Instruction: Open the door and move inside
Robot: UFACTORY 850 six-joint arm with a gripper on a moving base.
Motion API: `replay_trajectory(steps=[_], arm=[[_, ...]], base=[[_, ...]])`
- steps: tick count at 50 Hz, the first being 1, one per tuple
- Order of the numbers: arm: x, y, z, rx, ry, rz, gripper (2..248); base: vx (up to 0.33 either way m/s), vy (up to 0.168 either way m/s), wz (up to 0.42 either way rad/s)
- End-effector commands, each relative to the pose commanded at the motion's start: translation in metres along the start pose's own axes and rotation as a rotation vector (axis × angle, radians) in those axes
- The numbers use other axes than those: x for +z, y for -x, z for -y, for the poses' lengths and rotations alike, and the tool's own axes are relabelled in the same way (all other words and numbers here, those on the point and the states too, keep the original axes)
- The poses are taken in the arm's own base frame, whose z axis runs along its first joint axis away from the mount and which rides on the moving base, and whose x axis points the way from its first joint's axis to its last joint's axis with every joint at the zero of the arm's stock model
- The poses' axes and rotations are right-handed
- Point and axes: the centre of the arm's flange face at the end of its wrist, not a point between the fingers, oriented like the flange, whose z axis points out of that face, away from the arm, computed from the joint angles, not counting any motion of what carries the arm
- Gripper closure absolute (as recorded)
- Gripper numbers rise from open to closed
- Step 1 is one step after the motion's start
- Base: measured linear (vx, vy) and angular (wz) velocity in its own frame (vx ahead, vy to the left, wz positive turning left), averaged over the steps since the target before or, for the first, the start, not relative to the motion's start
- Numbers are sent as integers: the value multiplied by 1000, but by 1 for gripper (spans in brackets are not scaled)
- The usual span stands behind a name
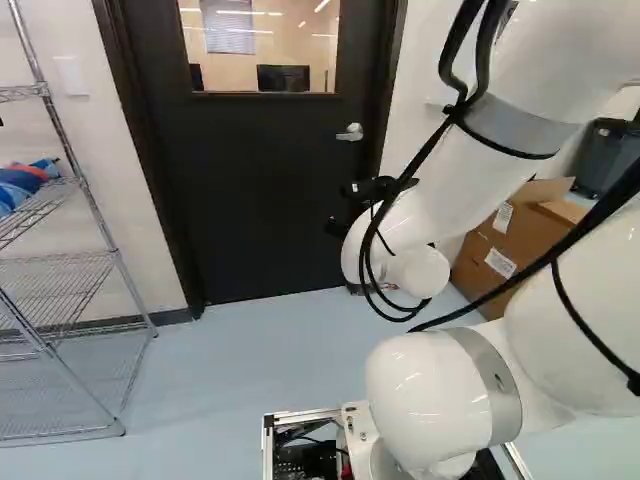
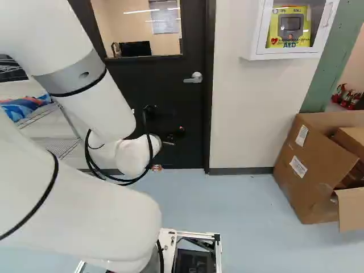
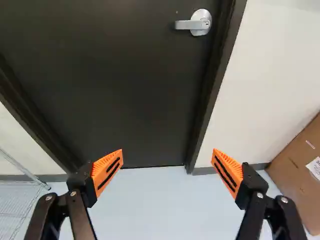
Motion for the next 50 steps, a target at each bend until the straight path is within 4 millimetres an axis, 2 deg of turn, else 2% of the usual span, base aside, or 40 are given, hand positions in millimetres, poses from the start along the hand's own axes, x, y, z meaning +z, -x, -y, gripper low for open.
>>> replay_trajectory(steps=[50], arm=[[0,0,0,0,0,0,3]], base=[[140,26,-8]])
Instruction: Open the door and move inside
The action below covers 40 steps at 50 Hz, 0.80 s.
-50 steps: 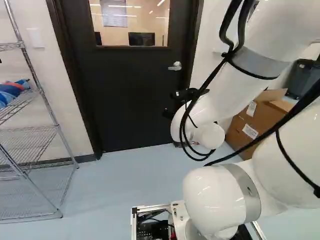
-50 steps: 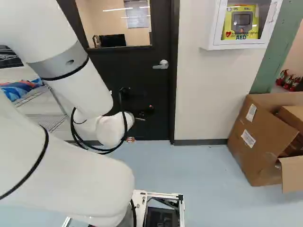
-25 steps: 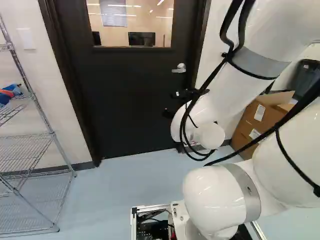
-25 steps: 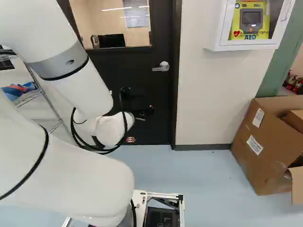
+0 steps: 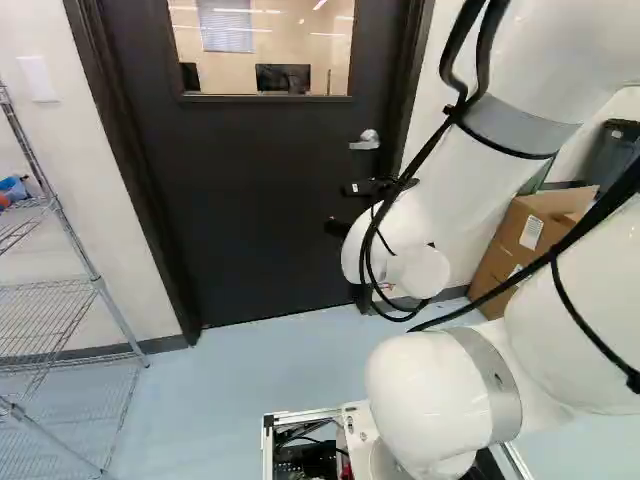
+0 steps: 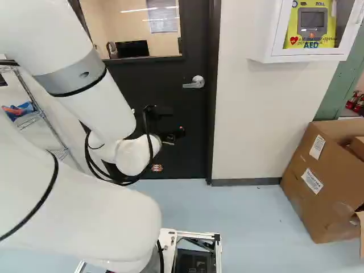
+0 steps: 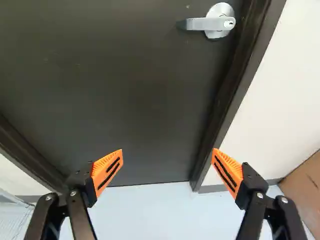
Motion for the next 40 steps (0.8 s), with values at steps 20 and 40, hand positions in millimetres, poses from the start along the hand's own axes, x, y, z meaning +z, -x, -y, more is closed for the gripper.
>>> replay_trajectory(steps=[20,40], arm=[[0,0,0,0,0,0,3],[0,0,0,0,0,0,3]], base=[[112,24,-15],[98,21,-11]])
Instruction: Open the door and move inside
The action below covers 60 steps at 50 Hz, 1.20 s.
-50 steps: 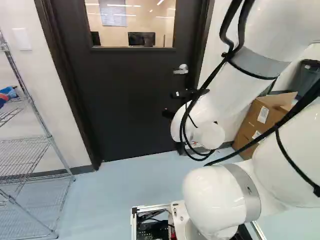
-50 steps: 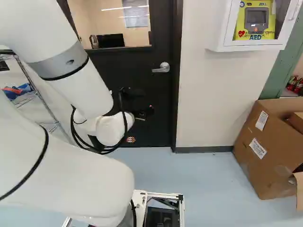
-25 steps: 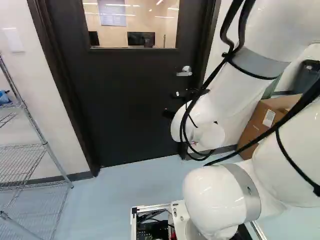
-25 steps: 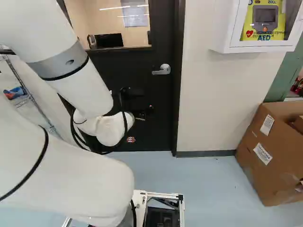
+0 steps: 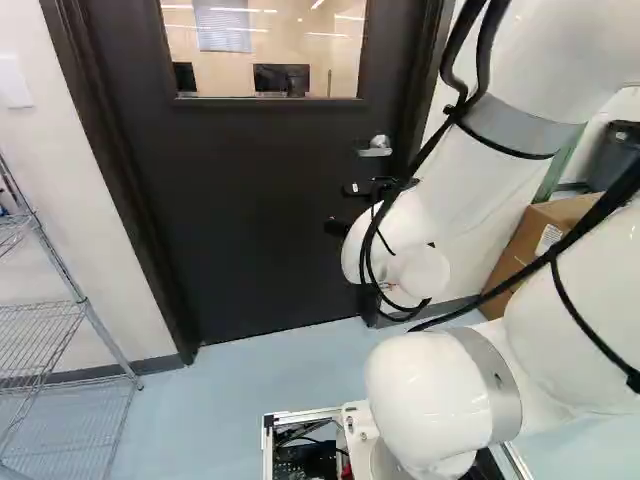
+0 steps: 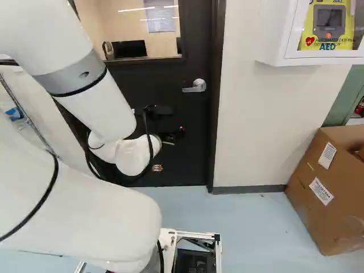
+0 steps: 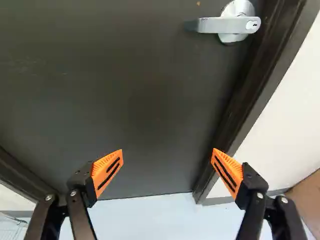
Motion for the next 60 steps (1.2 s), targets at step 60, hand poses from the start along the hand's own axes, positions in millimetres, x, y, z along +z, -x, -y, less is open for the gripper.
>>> replay_trajectory(steps=[60], arm=[[3,-7,0,0,0,-15,3]], base=[[42,1,-6]])
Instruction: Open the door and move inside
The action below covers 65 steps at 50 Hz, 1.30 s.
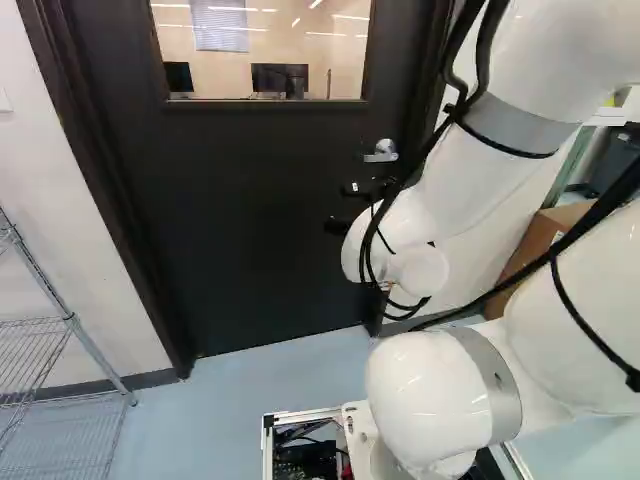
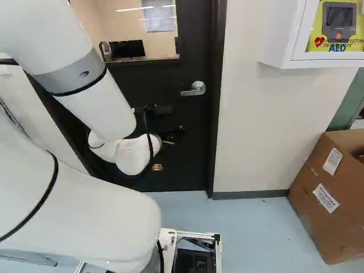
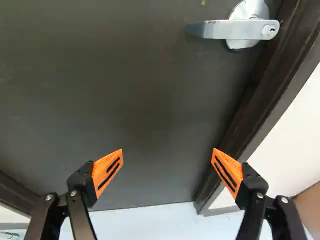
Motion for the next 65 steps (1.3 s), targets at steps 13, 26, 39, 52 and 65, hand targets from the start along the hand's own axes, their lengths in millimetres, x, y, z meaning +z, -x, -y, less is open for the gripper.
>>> replay_trajectory(steps=[13,26,39,52,65], arm=[[7,-15,0,0,0,-33,3],[13,-31,0,0,0,-66,3],[17,-46,0,0,0,-99,3],[19,-60,0,0,0,-133,3],[24,-76,0,0,0,-163,3]], base=[[0,0,0],[0,0,0],[0,0,0],[0,0,0],[0,0,0]])
